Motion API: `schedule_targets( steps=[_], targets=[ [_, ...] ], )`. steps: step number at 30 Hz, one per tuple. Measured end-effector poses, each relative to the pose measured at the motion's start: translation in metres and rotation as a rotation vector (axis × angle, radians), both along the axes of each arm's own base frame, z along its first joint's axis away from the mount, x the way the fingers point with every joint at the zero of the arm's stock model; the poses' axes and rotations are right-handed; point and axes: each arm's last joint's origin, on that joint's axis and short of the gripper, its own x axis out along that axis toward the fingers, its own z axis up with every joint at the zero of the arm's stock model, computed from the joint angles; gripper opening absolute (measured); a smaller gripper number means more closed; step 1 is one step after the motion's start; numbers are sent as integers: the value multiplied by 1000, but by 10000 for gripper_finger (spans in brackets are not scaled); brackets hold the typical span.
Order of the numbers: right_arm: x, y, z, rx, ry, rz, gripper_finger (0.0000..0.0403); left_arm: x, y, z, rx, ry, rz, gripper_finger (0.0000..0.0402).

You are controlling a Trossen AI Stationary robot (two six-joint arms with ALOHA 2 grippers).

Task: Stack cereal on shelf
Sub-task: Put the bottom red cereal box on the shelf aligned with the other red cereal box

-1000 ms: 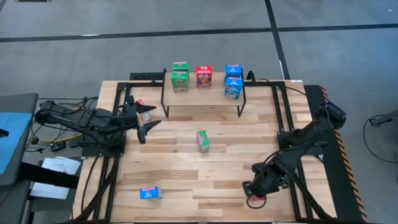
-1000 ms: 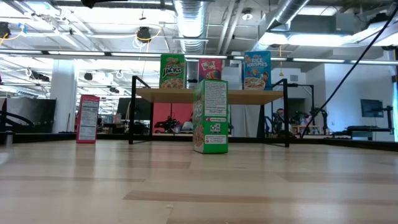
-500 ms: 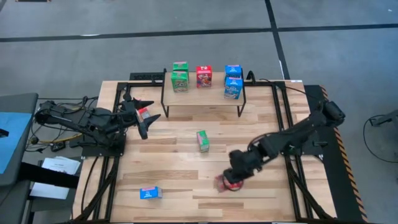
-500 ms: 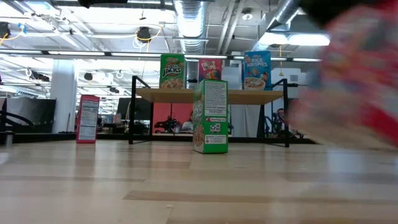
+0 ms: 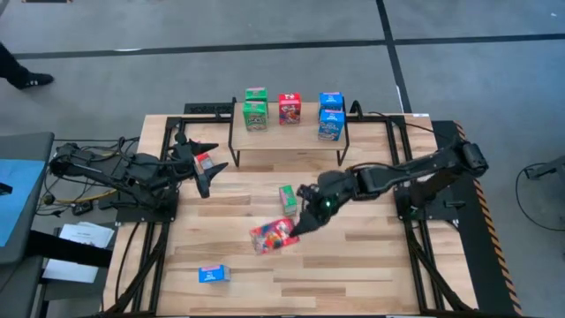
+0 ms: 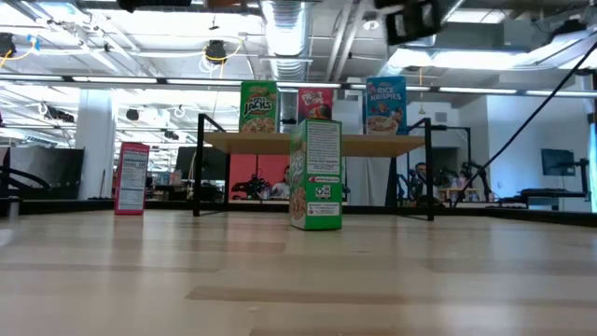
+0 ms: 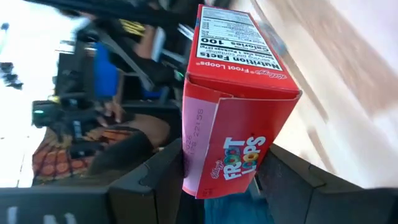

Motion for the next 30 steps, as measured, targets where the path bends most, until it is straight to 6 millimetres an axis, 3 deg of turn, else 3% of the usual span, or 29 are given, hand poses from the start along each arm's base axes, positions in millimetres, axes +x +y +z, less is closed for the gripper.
schedule_targets(
  steps=[6, 15, 24, 30],
  targets=[
    [10, -36, 13, -91, -217, -24, 212, 0, 0, 0, 26, 16, -2, 293],
    [12, -106, 39, -360, -603, -116, 213, 0, 0, 0, 25, 12, -2, 293],
    [4, -160, 95, -657, -741, -180, 213, 0, 0, 0, 26, 12, -2, 293],
    [-11, -188, 127, -841, -678, -191, 213, 0, 0, 0, 26, 12, -2, 293]
  ],
)
